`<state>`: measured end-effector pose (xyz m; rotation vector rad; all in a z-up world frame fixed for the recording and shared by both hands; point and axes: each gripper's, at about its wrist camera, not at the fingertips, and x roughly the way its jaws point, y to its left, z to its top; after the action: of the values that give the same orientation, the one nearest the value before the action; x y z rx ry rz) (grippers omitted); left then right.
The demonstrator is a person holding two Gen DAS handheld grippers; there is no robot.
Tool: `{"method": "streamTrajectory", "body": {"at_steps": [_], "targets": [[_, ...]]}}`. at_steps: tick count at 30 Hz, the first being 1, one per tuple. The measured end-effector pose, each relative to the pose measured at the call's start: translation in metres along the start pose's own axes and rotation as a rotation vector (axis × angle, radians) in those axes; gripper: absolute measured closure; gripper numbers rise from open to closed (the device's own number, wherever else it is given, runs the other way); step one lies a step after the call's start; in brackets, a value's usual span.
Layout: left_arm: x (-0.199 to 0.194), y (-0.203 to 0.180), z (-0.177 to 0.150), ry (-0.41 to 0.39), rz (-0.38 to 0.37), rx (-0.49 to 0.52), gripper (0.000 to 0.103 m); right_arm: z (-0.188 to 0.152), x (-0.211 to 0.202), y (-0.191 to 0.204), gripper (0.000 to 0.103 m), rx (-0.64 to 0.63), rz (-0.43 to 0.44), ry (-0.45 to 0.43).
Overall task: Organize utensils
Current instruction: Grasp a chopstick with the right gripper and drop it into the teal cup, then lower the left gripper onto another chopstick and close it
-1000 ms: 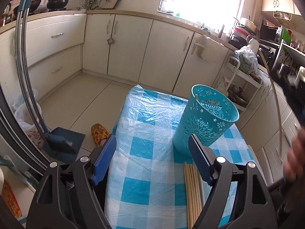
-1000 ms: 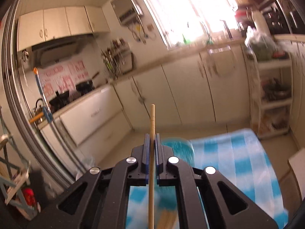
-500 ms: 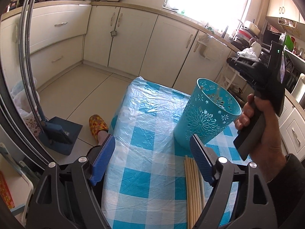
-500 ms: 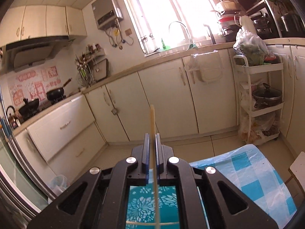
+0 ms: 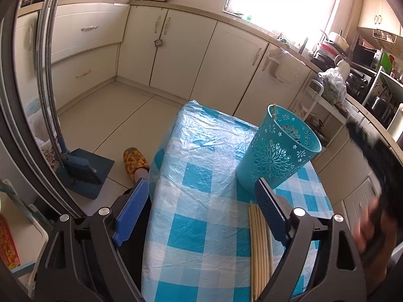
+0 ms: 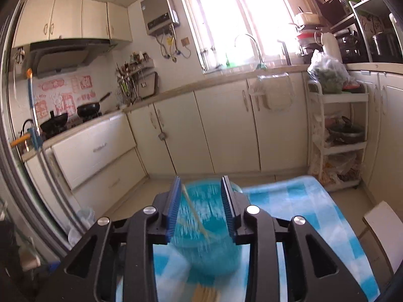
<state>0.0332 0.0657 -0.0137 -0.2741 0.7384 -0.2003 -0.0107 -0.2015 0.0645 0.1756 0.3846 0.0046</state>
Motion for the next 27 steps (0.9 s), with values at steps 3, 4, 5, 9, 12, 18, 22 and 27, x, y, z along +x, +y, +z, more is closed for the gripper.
{"method": "streamTrajectory", "body": {"at_steps": [3,4,5,9,12,18,22,27], "targets": [[0.002,-0.002,-0.01,0.028,0.007,0.007,0.021,-0.047,0.007,-0.006,0.075,-0.005,-0.019,0.187],[0.003,-0.003,-0.013,0.039,0.007,0.011,0.021,-0.068,0.015,-0.01,0.078,0.014,-0.018,0.265],[0.005,-0.005,-0.017,0.054,0.005,0.019,0.021,-0.081,0.022,-0.013,0.078,0.031,-0.021,0.318],[0.004,-0.016,-0.028,0.082,0.008,0.059,0.021,-0.11,0.049,-0.01,0.079,0.023,-0.026,0.422],[0.003,-0.02,-0.033,0.098,0.016,0.084,0.021,-0.119,0.065,-0.002,0.079,-0.006,-0.045,0.462],[0.022,-0.032,-0.043,0.156,0.021,0.134,0.02,-0.134,0.077,-0.001,0.092,-0.069,-0.09,0.511],[0.056,-0.05,-0.05,0.215,0.026,0.193,0.02,-0.132,0.073,-0.014,0.096,-0.081,-0.103,0.52],[0.101,-0.071,-0.059,0.293,0.041,0.241,0.021,-0.131,0.065,-0.038,0.096,-0.017,-0.087,0.516]]}}
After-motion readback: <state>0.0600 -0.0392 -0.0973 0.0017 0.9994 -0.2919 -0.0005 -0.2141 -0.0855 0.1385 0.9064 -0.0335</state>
